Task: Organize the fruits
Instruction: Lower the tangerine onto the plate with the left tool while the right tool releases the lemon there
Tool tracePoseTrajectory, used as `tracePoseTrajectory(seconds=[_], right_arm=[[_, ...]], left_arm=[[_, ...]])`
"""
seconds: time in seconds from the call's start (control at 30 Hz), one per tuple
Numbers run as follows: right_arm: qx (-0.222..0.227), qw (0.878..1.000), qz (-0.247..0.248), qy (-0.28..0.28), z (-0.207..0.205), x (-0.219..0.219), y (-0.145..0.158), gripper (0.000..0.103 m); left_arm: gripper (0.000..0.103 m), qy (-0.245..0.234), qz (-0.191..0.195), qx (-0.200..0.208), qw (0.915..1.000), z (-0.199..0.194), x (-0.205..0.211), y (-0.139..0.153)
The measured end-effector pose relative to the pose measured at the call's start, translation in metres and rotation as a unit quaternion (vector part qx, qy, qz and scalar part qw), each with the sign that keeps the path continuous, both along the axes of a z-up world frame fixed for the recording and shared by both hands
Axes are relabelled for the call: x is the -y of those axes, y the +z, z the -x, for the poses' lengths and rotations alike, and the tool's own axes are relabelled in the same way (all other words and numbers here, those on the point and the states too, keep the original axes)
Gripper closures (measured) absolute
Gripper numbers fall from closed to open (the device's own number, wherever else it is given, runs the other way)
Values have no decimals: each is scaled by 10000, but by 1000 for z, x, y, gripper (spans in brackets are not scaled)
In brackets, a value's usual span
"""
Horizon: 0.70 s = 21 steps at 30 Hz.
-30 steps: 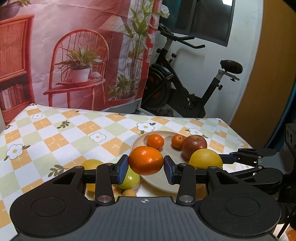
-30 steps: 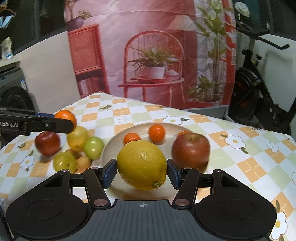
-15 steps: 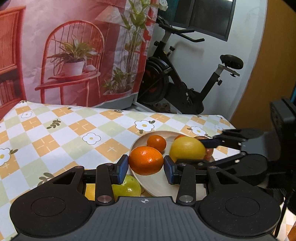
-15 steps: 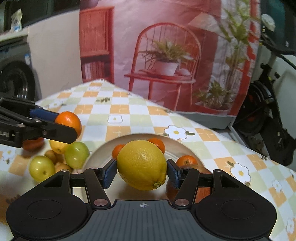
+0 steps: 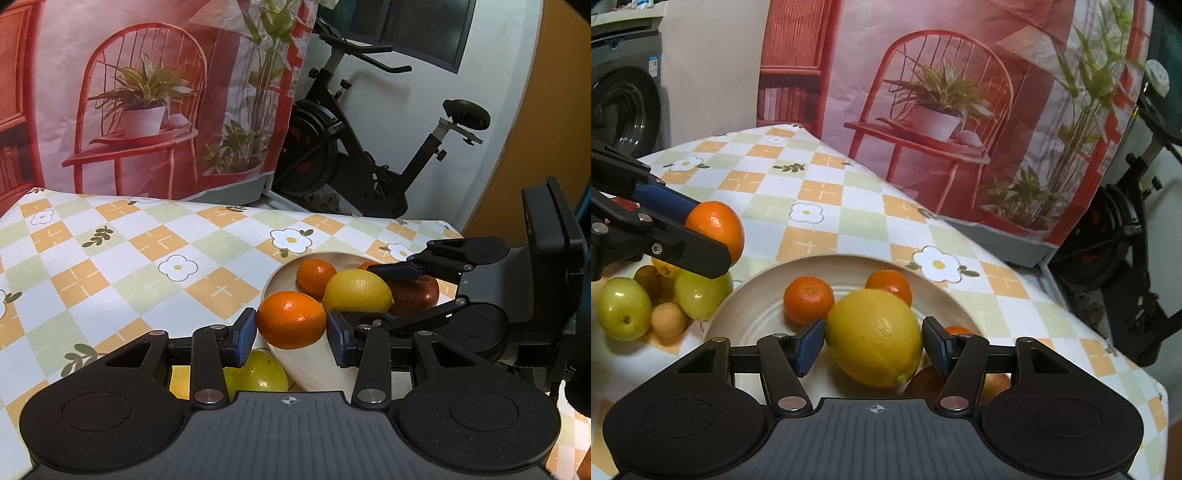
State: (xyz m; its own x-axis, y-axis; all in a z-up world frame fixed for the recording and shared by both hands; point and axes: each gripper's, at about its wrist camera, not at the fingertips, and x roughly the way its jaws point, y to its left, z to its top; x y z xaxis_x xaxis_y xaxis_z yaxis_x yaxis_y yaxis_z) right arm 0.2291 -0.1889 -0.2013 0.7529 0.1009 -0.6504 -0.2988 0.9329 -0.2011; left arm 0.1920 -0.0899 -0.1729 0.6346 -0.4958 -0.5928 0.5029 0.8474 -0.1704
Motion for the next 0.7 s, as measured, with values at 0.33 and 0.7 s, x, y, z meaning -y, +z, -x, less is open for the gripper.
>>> tracePoseTrajectory(seconds=[0.33,0.7], right_arm=[[393,9988,-230,-174,20,11,17,48],[885,9816,-1396,-958,101,44,15,47]], left_arm=[[59,-125,-137,-13,9998,-3,8,-1],[59,-268,-302,29,9992,-4,20,-4]])
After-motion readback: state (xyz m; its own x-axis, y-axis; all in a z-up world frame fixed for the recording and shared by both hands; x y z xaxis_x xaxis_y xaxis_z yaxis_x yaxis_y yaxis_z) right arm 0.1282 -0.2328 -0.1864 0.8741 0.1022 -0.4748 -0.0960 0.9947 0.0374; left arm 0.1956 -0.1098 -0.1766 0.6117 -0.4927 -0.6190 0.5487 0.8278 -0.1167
